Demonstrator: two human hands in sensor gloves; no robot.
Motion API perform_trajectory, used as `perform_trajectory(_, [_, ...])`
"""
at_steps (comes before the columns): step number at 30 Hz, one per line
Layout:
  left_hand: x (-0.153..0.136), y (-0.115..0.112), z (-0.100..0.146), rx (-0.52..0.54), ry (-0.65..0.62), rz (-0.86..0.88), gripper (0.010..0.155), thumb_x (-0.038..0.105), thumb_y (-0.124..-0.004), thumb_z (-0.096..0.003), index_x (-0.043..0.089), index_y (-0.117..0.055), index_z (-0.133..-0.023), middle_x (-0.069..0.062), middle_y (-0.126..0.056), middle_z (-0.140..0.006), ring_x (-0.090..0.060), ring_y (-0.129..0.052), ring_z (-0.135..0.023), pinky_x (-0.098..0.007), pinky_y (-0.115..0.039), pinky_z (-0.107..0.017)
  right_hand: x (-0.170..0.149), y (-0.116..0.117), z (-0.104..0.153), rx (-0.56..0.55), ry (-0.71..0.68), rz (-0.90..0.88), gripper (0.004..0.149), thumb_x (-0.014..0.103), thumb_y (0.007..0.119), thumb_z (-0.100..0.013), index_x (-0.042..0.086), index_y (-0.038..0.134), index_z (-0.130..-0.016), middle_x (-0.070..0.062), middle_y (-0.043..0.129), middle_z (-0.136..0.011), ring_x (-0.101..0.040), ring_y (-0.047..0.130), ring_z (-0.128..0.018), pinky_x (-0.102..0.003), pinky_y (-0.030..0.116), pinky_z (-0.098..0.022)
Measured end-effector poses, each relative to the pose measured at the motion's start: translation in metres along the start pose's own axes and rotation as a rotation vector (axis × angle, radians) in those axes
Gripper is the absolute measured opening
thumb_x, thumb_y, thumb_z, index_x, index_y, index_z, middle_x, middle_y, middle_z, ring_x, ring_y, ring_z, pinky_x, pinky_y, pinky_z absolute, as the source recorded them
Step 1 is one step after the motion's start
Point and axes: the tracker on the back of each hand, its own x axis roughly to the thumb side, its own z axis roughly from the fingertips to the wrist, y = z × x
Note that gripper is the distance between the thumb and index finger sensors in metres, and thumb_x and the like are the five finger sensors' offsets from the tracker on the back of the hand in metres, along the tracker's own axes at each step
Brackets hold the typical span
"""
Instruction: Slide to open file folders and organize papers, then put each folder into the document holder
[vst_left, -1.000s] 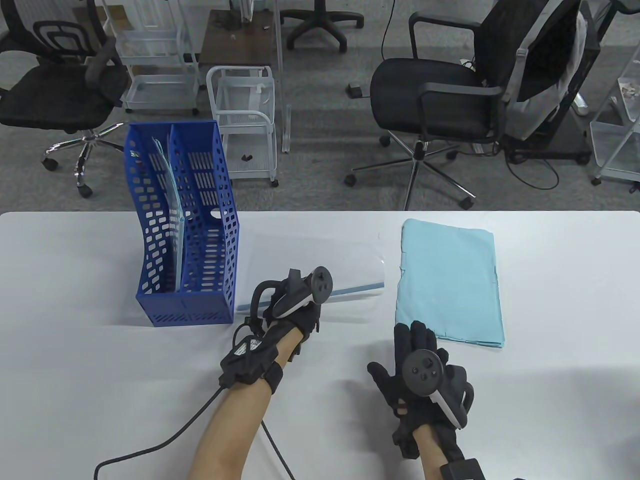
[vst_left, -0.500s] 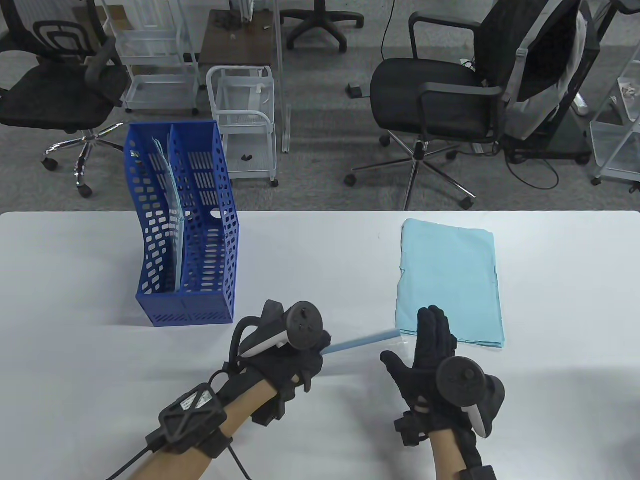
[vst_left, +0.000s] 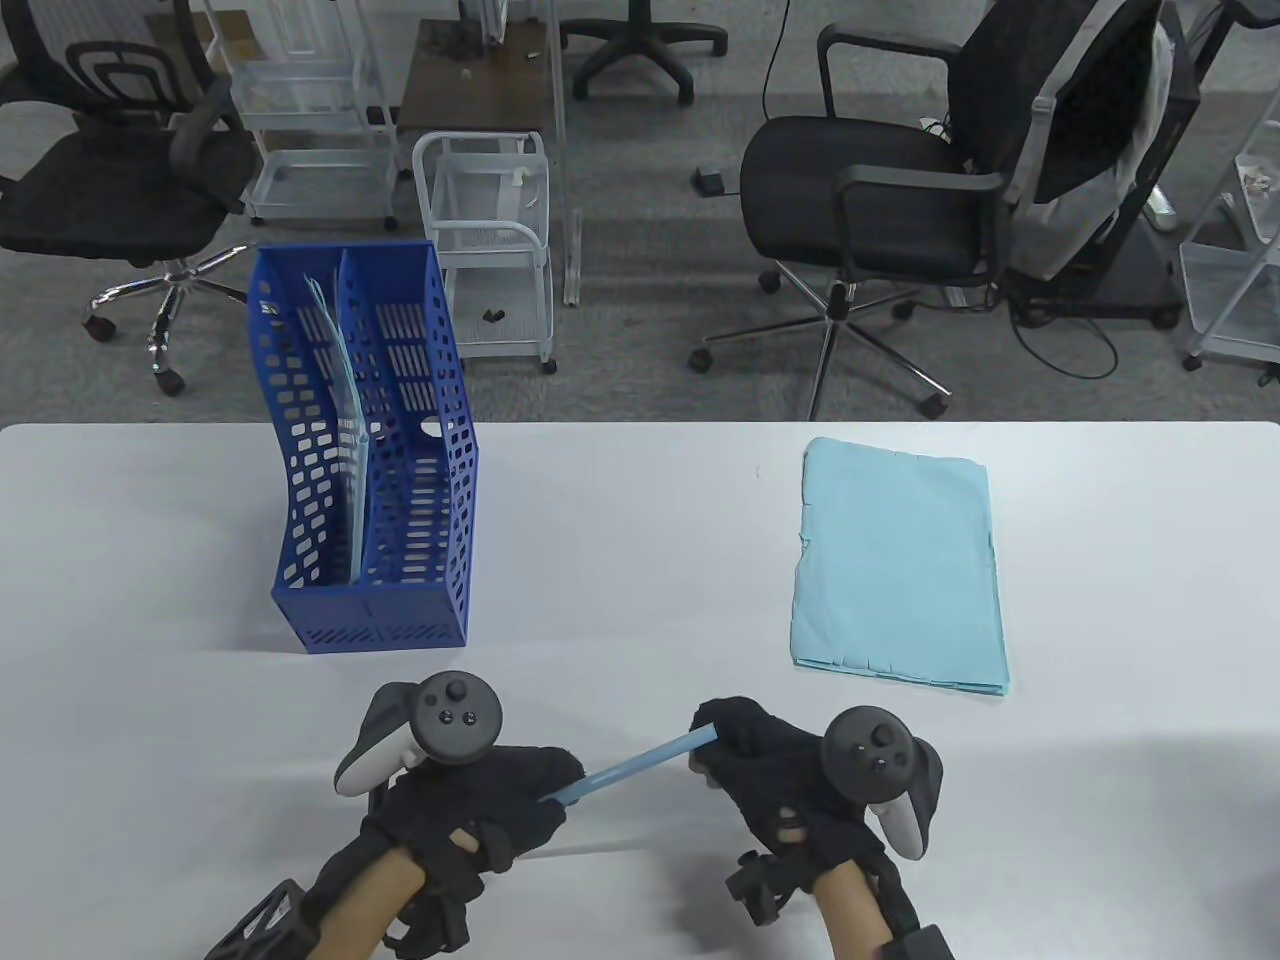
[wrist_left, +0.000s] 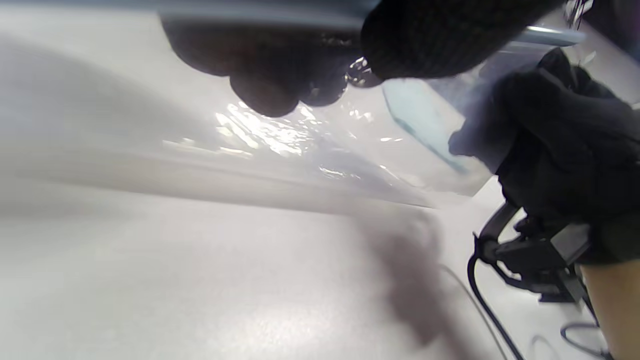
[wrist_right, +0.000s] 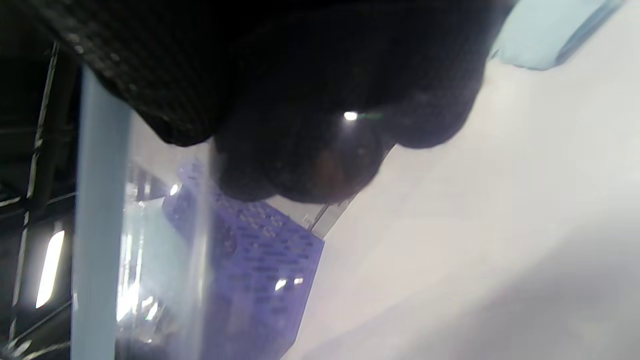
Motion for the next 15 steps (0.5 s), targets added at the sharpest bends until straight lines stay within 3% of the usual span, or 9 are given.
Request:
perform_trajectory(6, [-0.004, -0.014, 0.025, 0.373, -0.091, -0.058, 0.057, 0.04, -0.084, -0.0472, 0.03, -0.075, -0.102, -0.003, -0.085, -0.1, -0.028, -0.099, -0.08, -0.05, -0.081, -0.063, 0.004, 0.013, 0.004, -0.029, 0.013, 0.048, 0.044, 0.043, 0.089, -0.035, 0.026, 0.085, -0.075, 0.008, 0.104, -0.054, -0.013, 0.104, -0.032, -0.037, 0.09, -0.041])
perform_trajectory(8, [-0.001, -0.018, 0.03, 0.478, -0.107, -0.115, 0.051, 0.037, -0.086, -0.0461, 0.03, -0.082, -0.097, -0.003, -0.091, -0.093, -0.026, -0.103, -0.072, -0.048, -0.084, -0.059, 0.008, 0.021, 0.005, -0.026, 0.005, 0.07, 0.044, 0.044, 0.088, -0.035, 0.027, 0.085, -0.075, 0.009, 0.104, -0.054, -0.012, 0.104, -0.031, -0.036, 0.091, -0.04])
perform_trajectory(10, [0.001, -0.019, 0.03, 0.417, -0.062, -0.159, 0.049, 0.037, -0.086, -0.0465, 0.03, -0.083, -0.095, -0.002, -0.092, -0.09, -0.025, -0.103, -0.069, -0.048, -0.084, -0.058, 0.011, 0.028, 0.007, -0.021, 0.003, 0.071, 0.044, 0.044, 0.088, -0.035, 0.027, 0.086, -0.075, 0.009, 0.104, -0.054, -0.012, 0.104, -0.031, -0.036, 0.091, -0.04])
perform_trajectory(13, [-0.003, -0.018, 0.031, 0.44, -0.051, -0.149, 0.048, 0.036, -0.085, -0.0468, 0.029, -0.084, -0.094, -0.004, -0.094, -0.085, -0.024, -0.104, -0.064, -0.047, -0.085, -0.055, 0.012, 0.032, 0.008, -0.023, 0.005, 0.075, 0.044, 0.044, 0.088, -0.035, 0.027, 0.086, -0.075, 0.009, 0.104, -0.054, -0.011, 0.104, -0.03, -0.036, 0.091, -0.04])
perform_trajectory(15, [-0.006, -0.015, 0.031, 0.393, -0.055, -0.106, 0.047, 0.037, -0.083, -0.0477, 0.028, -0.085, -0.094, -0.004, -0.094, -0.083, -0.024, -0.104, -0.062, -0.047, -0.085, -0.054, 0.011, 0.033, 0.009, -0.011, 0.014, 0.049, 0.043, 0.044, 0.088, -0.036, 0.027, 0.086, -0.075, 0.009, 0.104, -0.053, -0.011, 0.104, -0.03, -0.036, 0.091, -0.04])
